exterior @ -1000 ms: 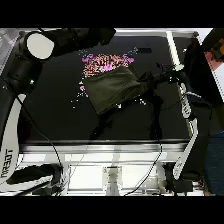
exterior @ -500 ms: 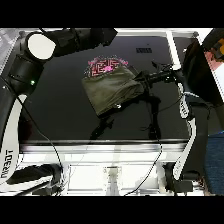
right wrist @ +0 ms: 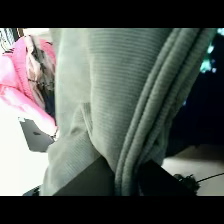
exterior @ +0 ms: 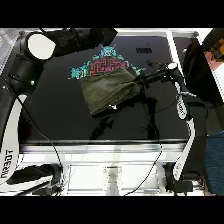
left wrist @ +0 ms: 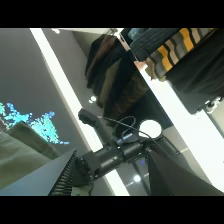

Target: Fold the clothes and pants, and hang the long-sleeved shirts on hangers.

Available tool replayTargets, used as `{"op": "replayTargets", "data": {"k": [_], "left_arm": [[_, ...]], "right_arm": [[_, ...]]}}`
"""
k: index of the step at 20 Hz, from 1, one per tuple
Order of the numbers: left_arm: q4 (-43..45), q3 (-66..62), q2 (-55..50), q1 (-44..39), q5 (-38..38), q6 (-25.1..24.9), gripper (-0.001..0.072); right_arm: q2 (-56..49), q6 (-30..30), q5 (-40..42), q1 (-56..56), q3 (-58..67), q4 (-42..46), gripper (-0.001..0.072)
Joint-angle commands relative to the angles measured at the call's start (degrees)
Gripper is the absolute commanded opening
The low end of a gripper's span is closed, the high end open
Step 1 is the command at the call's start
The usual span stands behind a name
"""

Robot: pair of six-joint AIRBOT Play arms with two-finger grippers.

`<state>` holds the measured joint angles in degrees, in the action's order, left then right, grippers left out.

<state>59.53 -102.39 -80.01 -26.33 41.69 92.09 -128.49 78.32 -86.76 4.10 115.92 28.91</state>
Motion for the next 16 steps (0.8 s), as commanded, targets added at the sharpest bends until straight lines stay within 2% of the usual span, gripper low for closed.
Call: {"op": "replayTargets", "data": {"k": [1,3,5,11,16], "left_arm": [[0.0,-0.04,0.04,0.0,-0.02,0.0,0.0504],[-0.02,-0.04,0.04,0.0,-0.02,0.0,0.0504],[0.0,-0.04,0.31,0.0,-0.04,0.0,0.0504],[0.07,-0.04,2.69,0.09,-0.11,-0.02,0.0503],[0.11,-0.04,4.26,2.71,-2.34,-0.02,0.0503]], "right_arm": [[3.5,3.58,-0.94,3.78,0.04,5.99,0.0008],[6.8,6.29,-2.01,8.59,0.02,17.16,0.0006],[9.86,7.78,-3.23,14.88,0.02,24.13,0.0006],[17.62,8.11,-6.14,37.73,0.02,35.45,0.0006],[19.54,8.28,-10.19,50.84,0.02,41.83,0.0006]]}}
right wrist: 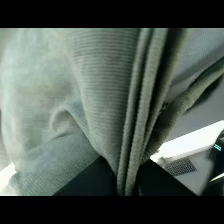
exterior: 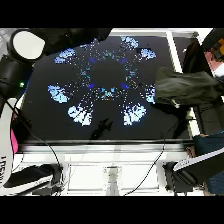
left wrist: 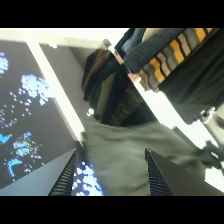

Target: Fold the clothes and pants, and hang the long-sleeved shirts on hangers.

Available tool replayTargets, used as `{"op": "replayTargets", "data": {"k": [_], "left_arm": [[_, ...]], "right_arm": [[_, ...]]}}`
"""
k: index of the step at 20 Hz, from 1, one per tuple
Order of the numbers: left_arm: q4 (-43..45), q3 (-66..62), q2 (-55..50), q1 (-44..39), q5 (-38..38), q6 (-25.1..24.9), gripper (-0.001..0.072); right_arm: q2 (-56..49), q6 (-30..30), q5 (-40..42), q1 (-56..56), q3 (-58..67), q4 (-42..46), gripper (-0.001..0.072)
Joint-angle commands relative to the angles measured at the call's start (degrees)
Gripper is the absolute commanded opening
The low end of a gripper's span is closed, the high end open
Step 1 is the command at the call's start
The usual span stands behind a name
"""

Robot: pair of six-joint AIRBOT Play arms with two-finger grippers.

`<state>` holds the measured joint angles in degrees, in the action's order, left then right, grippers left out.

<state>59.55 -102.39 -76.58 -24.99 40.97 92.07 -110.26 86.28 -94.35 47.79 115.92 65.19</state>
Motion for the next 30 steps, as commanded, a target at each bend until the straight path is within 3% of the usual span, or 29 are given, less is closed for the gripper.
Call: {"op": "replayTargets", "data": {"k": [1,9,10,11,12,14,16,17,18,19,21,22,25,30], "left_arm": [[0.28,-0.04,1.01,2.36,-2.97,0.0,0.0503],[0.66,-0.04,3.26,11.98,-12.17,0.0,0.0503],[0.72,-0.04,3.43,12.59,-12.44,-0.02,0.0503],[0.74,-0.04,3.5,13.2,-12.55,-0.02,0.0503],[1.55,-0.04,3.56,13.81,-12.5,-0.02,0.0503],[6.21,-0.04,3.87,15.21,-12.46,0.0,0.0503],[9.25,-0.04,4.76,17.31,-11.82,0.04,0.0503],[9.25,-0.04,5.57,18.36,-11.19,0.02,0.0501],[9.25,-0.04,6.62,19.21,-10.43,0.02,0.0485],[9.25,-0.04,7.8,19.91,-9.51,0.02,0.0441],[9.27,-0.04,10.8,20.98,-7.15,0.0,0.0206],[9.33,-0.04,12.63,21.46,-5.49,0.0,0.0062],[11.58,-0.04,18.1,22.77,0.7,0.0,0.0046],[20.28,-0.04,25.94,23.56,10.8,0.02,0.0046]], "right_arm": [[1.38,0.81,-3.43,8.57,0.02,7.48,0.0006],[1.4,1.79,-7.19,11.98,-0.02,15.74,0.0026],[1.46,1.86,-8.37,11.98,0.13,15.74,0.0223],[1.57,3.21,-9.44,11.98,0.9,16.37,0.0485],[1.57,4.37,-10.16,12.02,2.62,17.73,0.0572],[2.56,6.99,-8.11,12.57,7.3,17.18,0.0572],[6.05,7.63,-2.43,12.59,7.58,9.75,0.0559],[7.72,7.61,-0.22,12.59,7.58,0.74,0.0385],[8.94,7.13,0.66,12.5,7.39,-9.75,0.0092],[10.12,6.4,1.53,11.89,6.73,-20.31,0.0014],[12.44,5.53,1.88,8.81,4.61,-38.53,0.0014],[13.31,5.53,1.88,6.62,4.15,-43.6,0.0013],[15.87,5.53,2.91,-1.6,4.2,-48.76,0.0013],[16.81,5.62,6.08,-12.63,4.17,-48.7,0.0015]]}}
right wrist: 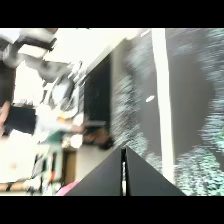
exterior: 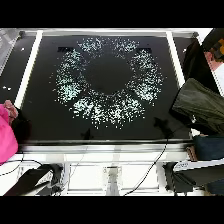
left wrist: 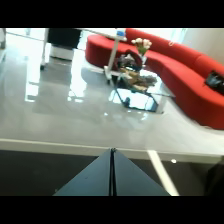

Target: Fold the clothes and pants, and hang the long-sleeved shirts on hangers.

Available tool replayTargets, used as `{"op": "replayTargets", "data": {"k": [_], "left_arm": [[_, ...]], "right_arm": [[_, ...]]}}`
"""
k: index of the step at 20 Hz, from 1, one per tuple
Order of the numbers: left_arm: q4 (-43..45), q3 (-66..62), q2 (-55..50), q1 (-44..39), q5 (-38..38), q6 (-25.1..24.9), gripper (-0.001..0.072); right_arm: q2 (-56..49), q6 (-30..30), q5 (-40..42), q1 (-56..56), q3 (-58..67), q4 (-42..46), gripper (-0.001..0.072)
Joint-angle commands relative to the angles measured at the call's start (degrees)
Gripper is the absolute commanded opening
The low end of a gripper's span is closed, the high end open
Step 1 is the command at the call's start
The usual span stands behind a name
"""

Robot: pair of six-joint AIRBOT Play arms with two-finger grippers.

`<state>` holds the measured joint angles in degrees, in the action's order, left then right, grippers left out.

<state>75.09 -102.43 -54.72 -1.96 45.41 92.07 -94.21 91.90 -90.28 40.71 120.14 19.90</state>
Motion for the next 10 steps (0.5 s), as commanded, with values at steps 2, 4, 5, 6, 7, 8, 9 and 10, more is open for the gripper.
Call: {"op": "replayTargets", "data": {"k": [2,4,5,6,7,8,9,10], "left_arm": [[5.95,0.0,6.36,0.52,6.8,0.02,0.0046],[5.9,0.0,8.17,0.5,6.88,0.02,0.0046],[5.9,0.0,8.94,0.5,6.91,0.02,0.0046],[5.9,0.0,9.68,0.5,6.88,0.04,0.0046],[5.9,0.0,10.16,0.5,6.88,0.04,0.0046],[5.9,0.0,10.71,0.5,6.91,0.04,0.0046],[5.9,0.0,10.88,0.5,6.91,0.02,0.0046],[5.9,0.0,11.28,0.5,6.91,0.04,0.0046]], "right_arm": [[0.81,0.0,2.49,-8.22,-0.04,-3.54,0.0015],[0.81,0.0,2.51,-10.19,-0.04,-3.45,0.0015],[0.81,0.0,2.51,-10.93,-0.04,-3.48,0.0015],[0.81,0.0,2.54,-11.54,-0.04,-3.45,0.0015],[0.81,0.0,2.56,-12.02,-0.04,-3.43,0.0015],[0.81,0.0,2.67,-12.26,-0.04,-3.43,0.0016],[0.81,0.0,2.71,-12.39,-0.04,-3.39,0.0015],[0.81,0.0,2.73,-12.37,-0.04,-3.39,0.0015]]}}
